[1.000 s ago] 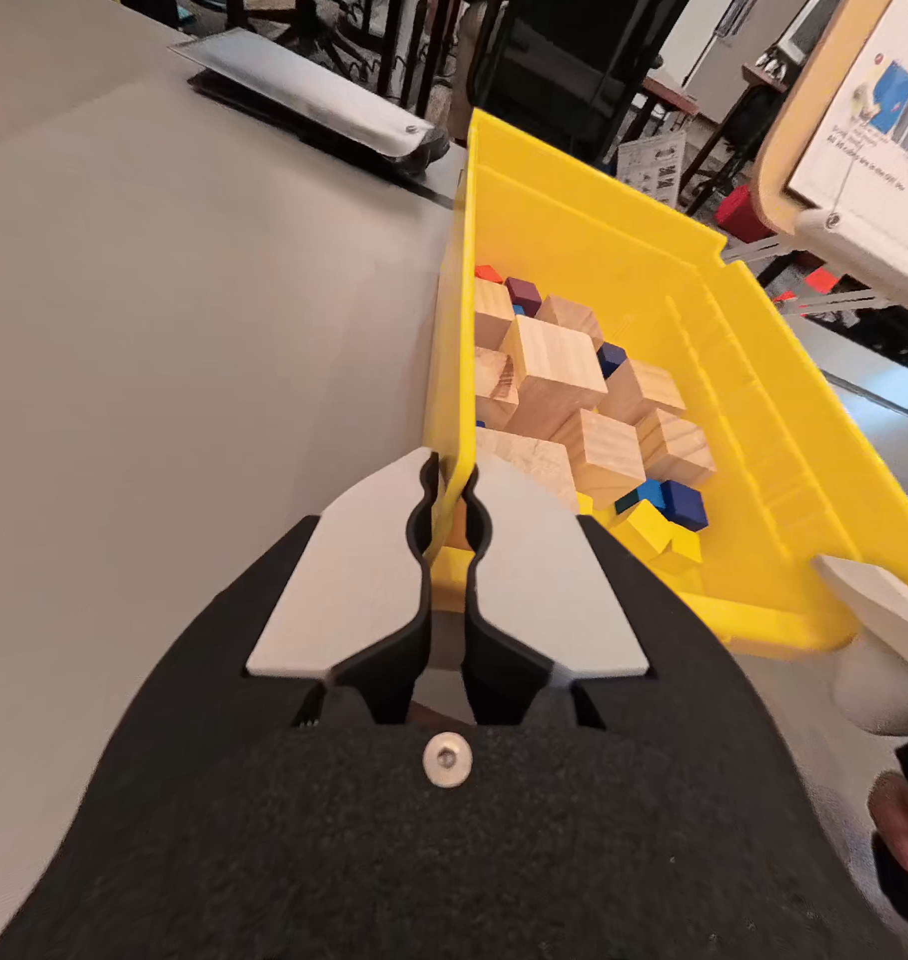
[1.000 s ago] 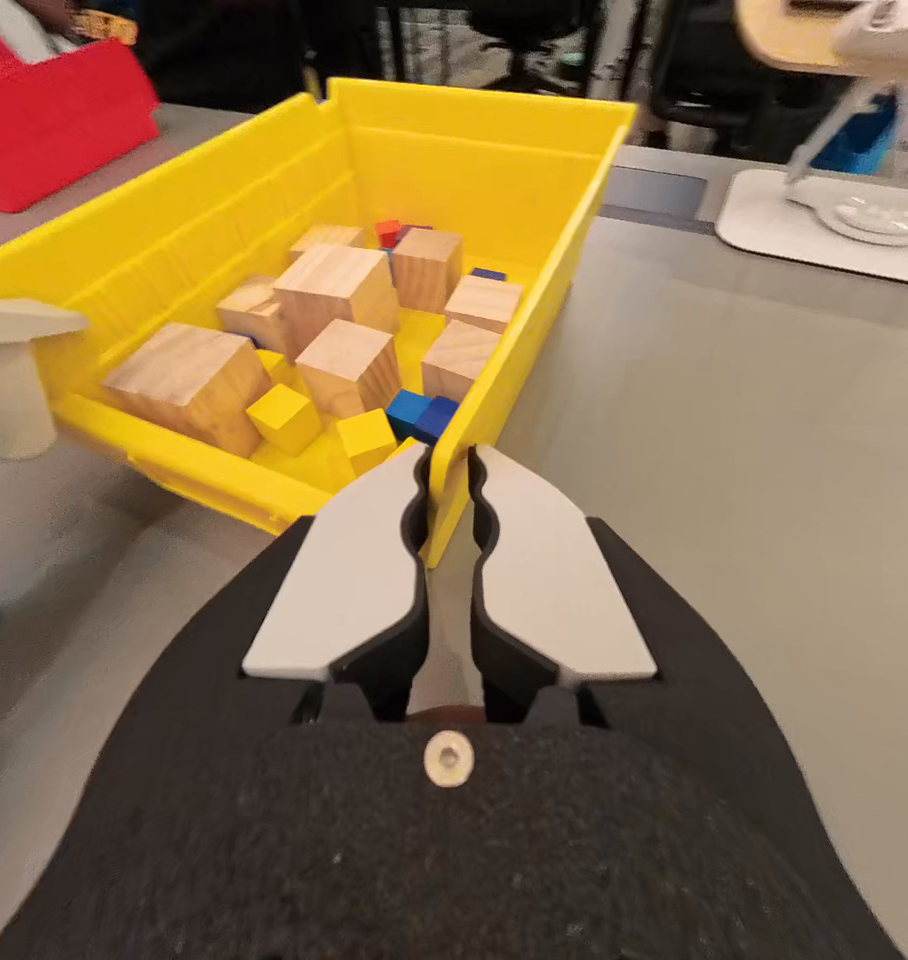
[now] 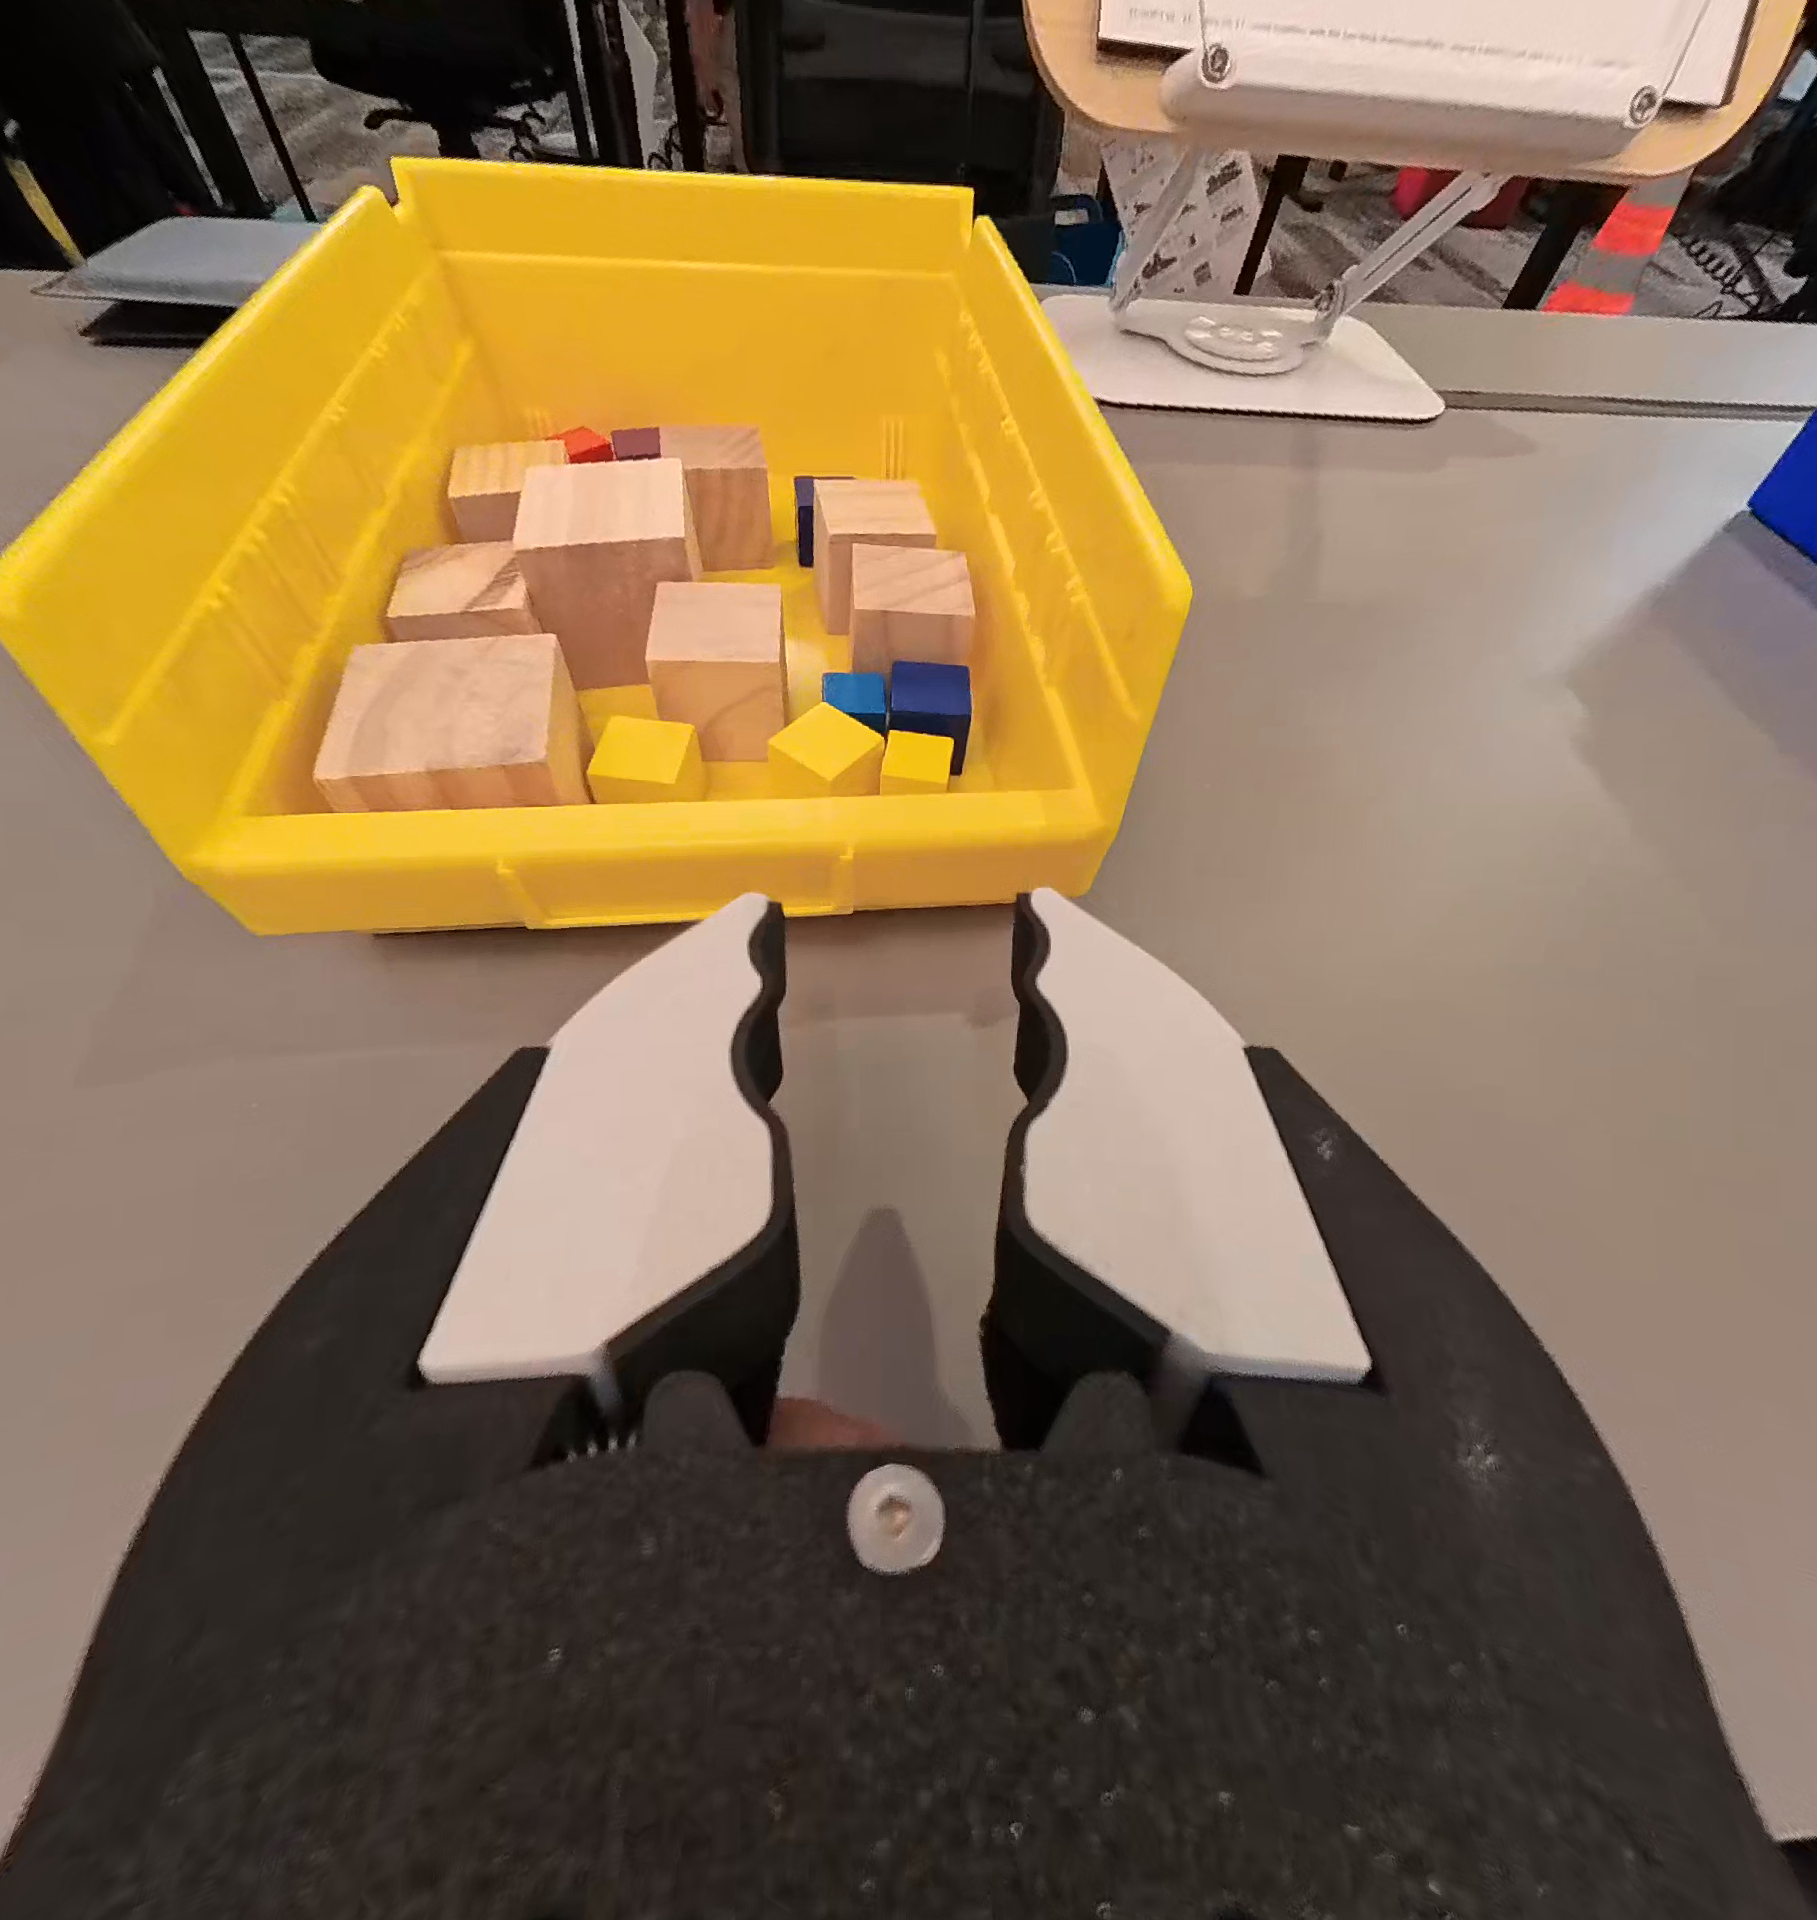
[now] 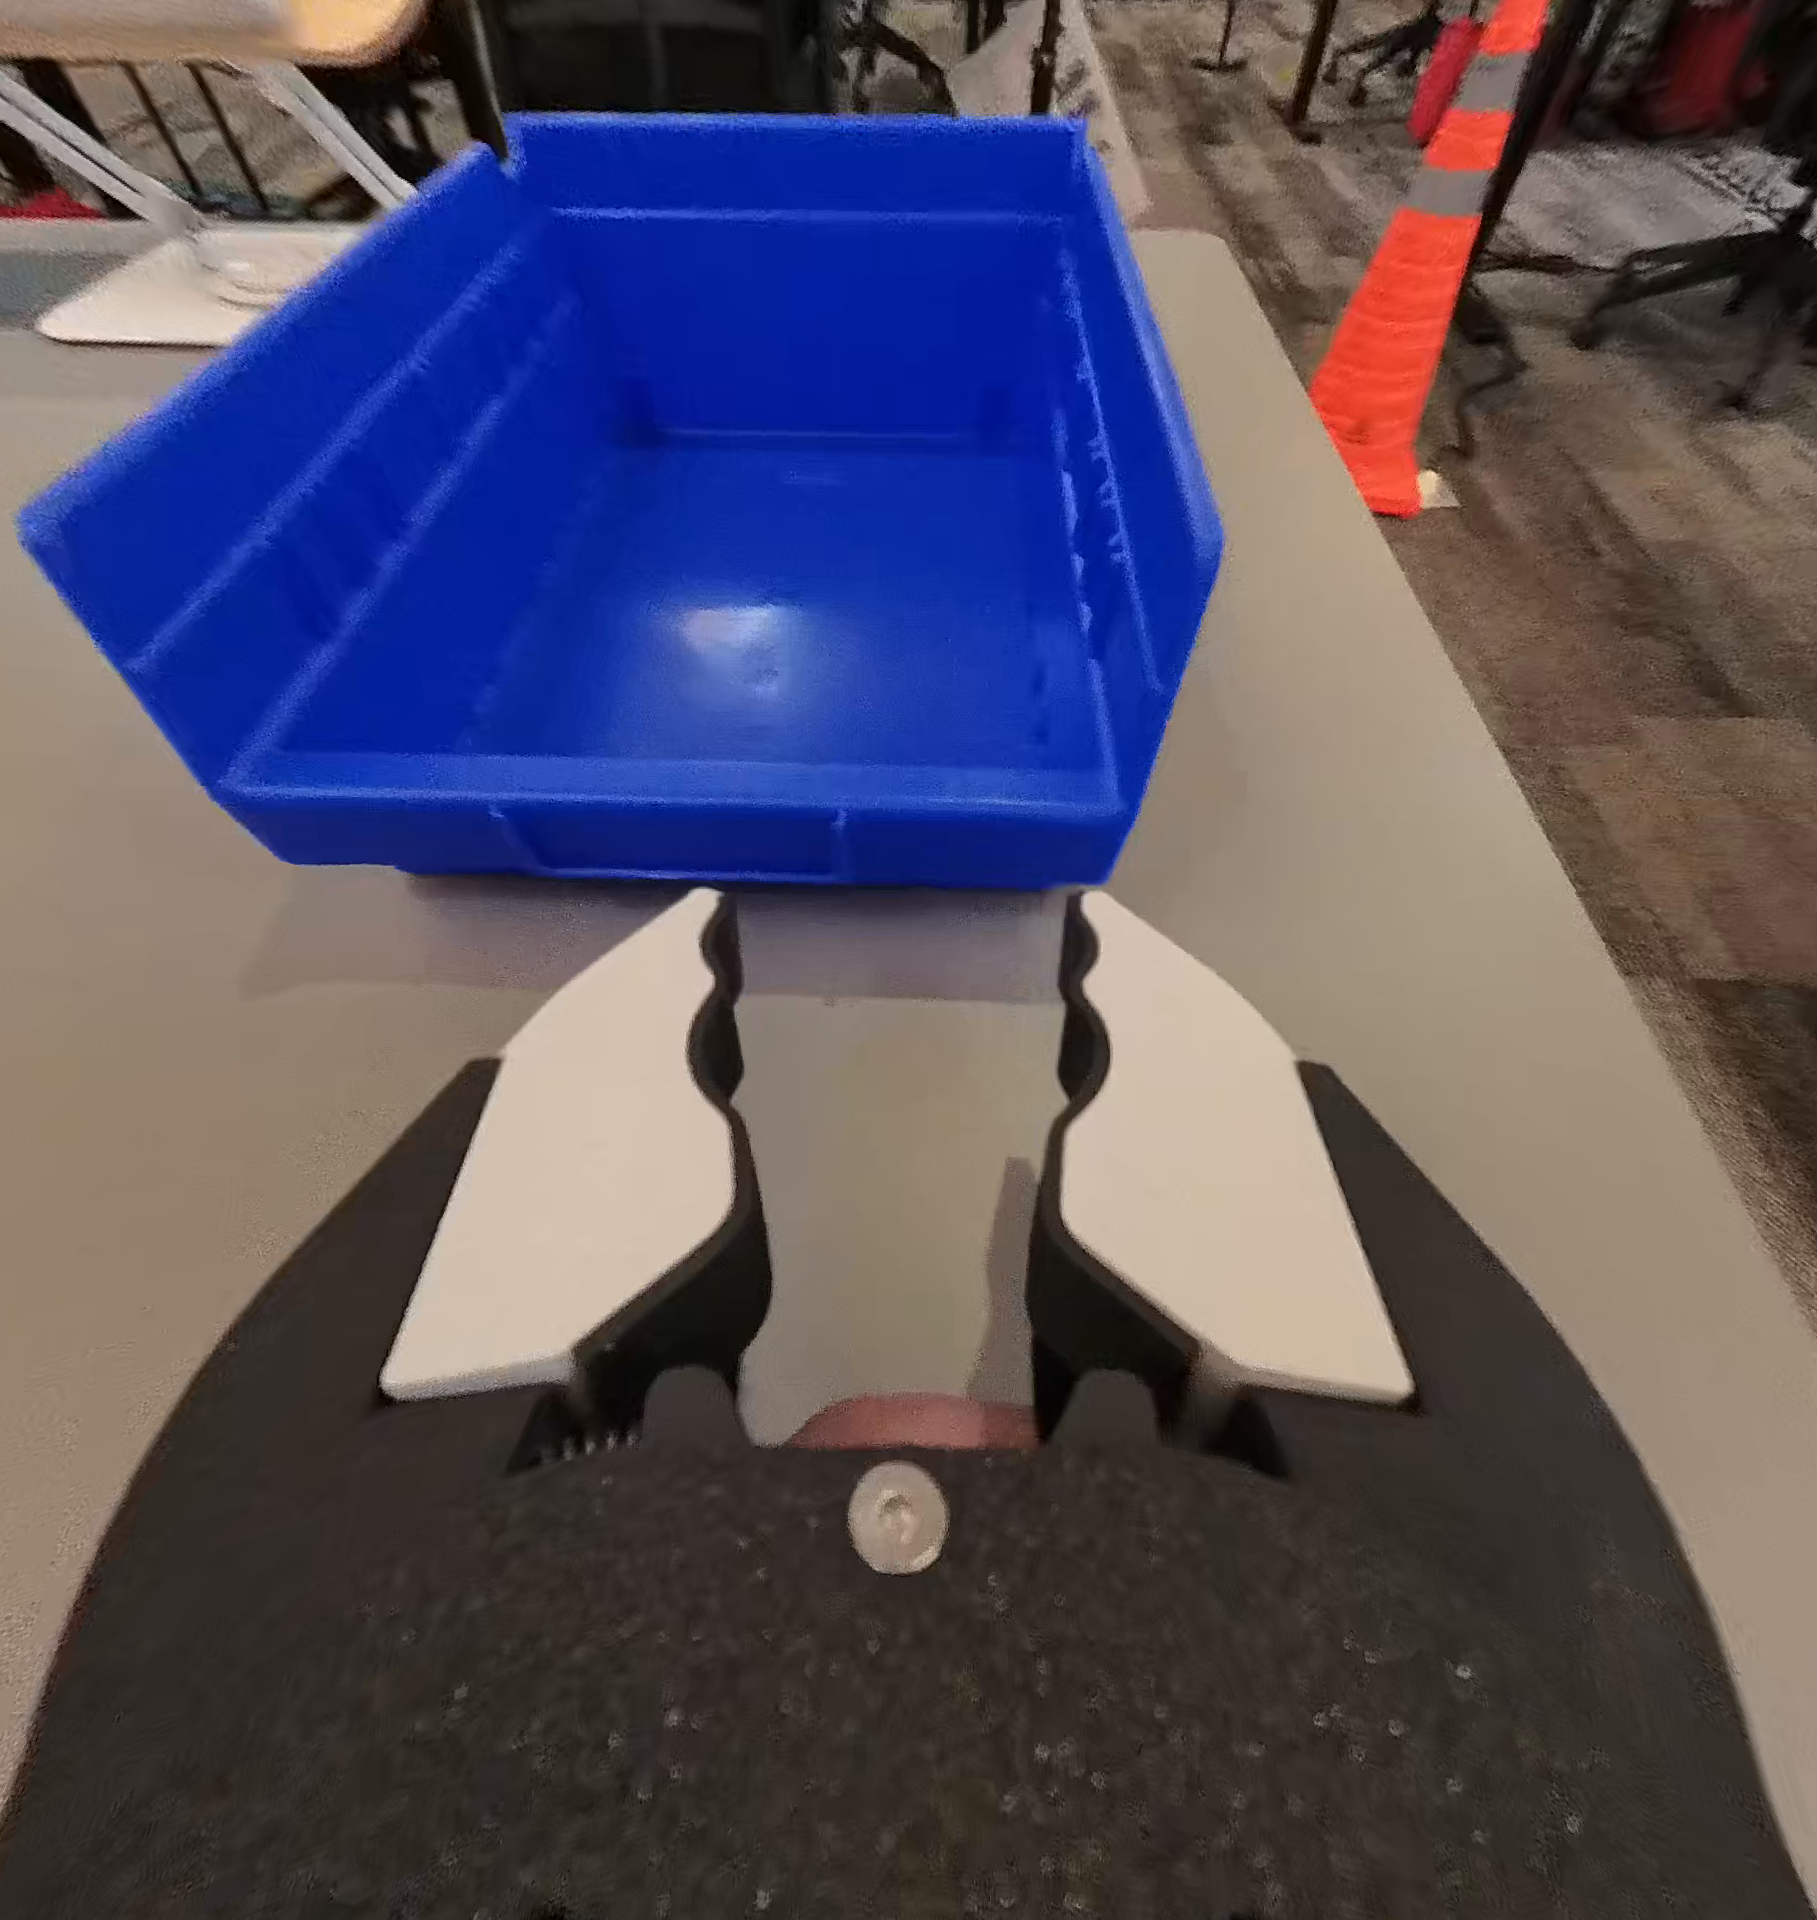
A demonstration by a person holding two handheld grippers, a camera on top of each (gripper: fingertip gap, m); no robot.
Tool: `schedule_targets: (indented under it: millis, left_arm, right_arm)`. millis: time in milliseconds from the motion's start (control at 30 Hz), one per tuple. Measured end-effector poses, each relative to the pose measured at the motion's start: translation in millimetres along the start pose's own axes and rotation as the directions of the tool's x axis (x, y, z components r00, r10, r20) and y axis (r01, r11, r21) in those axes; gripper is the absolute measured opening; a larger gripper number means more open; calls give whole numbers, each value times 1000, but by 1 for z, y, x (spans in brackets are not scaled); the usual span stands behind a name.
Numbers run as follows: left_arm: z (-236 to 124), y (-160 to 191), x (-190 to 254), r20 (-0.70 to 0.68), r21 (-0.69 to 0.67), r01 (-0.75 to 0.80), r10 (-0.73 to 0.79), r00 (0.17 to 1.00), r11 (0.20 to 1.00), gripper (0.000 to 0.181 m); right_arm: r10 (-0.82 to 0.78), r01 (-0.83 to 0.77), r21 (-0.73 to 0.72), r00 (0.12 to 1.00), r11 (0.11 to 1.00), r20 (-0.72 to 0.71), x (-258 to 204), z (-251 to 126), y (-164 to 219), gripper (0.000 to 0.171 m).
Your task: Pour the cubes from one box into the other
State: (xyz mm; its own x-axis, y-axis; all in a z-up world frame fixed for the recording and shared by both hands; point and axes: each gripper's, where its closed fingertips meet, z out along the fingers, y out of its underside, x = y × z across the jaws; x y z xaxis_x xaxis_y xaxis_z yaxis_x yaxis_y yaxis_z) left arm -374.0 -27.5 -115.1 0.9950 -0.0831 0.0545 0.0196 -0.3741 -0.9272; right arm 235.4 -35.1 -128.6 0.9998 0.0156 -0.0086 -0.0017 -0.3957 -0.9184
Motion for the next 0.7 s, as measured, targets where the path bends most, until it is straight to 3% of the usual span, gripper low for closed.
schedule_targets:
  millis: [367,700]
  left_arm:
    - [-8,5,-7,-31,-10,79,-79,996,997,42]
    - [-10,6,-7,-35,-15,86,-87,996,996,42]
  right_arm:
    - [45,-46,21,998,999,35,-12,2,-5,55]
    - [-20,20,29,1000,999,22,-19,-2,-9,54]
